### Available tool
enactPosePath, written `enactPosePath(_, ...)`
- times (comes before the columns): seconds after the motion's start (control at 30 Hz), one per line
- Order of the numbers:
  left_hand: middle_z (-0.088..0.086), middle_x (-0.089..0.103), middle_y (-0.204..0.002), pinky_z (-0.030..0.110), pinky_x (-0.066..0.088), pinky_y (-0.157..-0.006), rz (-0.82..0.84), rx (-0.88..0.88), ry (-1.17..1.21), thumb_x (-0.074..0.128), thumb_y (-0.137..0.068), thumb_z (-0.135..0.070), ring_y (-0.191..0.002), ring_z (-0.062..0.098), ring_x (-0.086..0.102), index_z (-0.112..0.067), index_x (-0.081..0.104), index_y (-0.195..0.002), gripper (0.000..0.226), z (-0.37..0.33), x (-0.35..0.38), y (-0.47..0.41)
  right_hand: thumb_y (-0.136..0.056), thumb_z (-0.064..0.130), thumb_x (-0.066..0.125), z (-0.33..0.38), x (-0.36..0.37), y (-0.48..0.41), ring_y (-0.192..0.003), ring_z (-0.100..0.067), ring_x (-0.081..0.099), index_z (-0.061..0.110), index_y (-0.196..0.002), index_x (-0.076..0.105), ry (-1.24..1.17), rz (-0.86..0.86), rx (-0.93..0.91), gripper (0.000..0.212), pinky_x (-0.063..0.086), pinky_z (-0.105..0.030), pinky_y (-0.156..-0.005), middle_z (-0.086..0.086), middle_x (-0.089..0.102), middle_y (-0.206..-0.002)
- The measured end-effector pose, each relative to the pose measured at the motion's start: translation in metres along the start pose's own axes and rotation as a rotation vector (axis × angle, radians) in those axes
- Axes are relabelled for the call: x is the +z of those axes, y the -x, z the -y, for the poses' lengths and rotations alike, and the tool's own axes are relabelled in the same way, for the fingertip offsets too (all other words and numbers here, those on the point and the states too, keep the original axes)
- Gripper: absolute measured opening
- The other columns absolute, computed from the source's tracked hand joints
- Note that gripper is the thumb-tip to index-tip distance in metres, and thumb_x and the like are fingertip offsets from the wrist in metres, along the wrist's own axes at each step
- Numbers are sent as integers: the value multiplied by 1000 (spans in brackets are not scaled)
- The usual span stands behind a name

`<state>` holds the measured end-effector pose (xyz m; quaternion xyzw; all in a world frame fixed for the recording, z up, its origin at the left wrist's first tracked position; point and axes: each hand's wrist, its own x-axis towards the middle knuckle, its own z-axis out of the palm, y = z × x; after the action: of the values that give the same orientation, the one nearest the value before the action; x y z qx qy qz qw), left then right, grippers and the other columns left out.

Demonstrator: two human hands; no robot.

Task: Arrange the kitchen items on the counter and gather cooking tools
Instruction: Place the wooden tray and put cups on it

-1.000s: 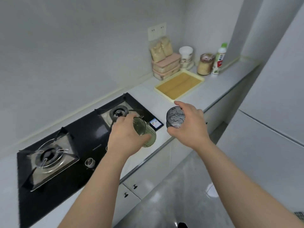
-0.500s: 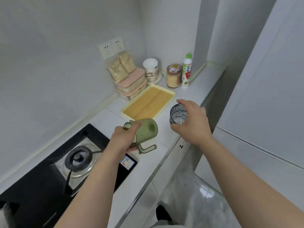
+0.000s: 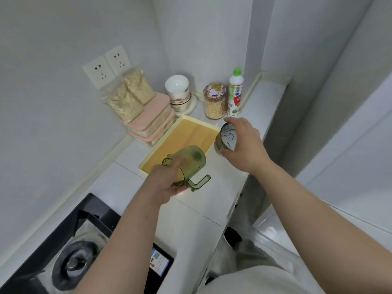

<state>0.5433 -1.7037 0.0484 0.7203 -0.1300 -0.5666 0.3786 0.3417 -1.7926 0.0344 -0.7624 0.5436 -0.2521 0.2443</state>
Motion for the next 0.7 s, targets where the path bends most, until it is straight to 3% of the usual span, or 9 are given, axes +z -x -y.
enactPosePath(0.13,14,58,-122,30,59,-59,-42,-19,-11,82,-76,-41,-96,29,67,-6,46,-134,77,-23,20,-47,-79,27,79,-20,16,-65,-131,-31,36,31,-146,33,-36,90,-25,82,34,-39,-105,1,35,-147)
enactPosePath(0.27,7,55,-126,36,63,-66,-130,-40,-45,84,-53,-55,-90,27,70,-13,39,-140,107,-50,45,-82,-76,22,82,-42,32,-124,-133,-27,37,26,-145,37,-48,169,-65,83,26,-38,-112,-3,37,-147)
enactPosePath(0.33,5,53,-123,35,63,-67,-187,-53,-128,81,-60,-61,-81,26,73,-14,35,-138,102,-63,57,-99,-73,19,82,-54,45,-154,-133,-27,38,25,-143,40,-38,215,-85,82,26,-39,-114,-4,38,-145)
enactPosePath(0.43,6,47,-124,26,57,-54,-262,-63,-229,75,-68,-66,-79,28,73,-19,30,-134,93,-75,70,-124,-72,18,81,-67,65,-186,-130,-30,38,25,-142,43,2,299,-110,79,30,-44,-113,-6,39,-144)
enactPosePath(0.6,9,44,-131,31,59,-51,-316,-104,-305,74,-62,-70,-77,29,71,-27,26,-136,98,-83,88,-157,-71,16,80,-83,89,-213,-130,-34,38,27,-141,43,93,450,-169,81,34,-45,-110,-4,43,-142)
enactPosePath(0.7,14,40,-134,26,54,-44,-340,-118,-367,74,-63,-72,-76,30,71,-25,24,-141,104,-82,96,-170,-73,12,78,-87,96,-218,-132,-34,35,29,-142,43,167,493,-222,78,37,-47,-109,-2,41,-144)
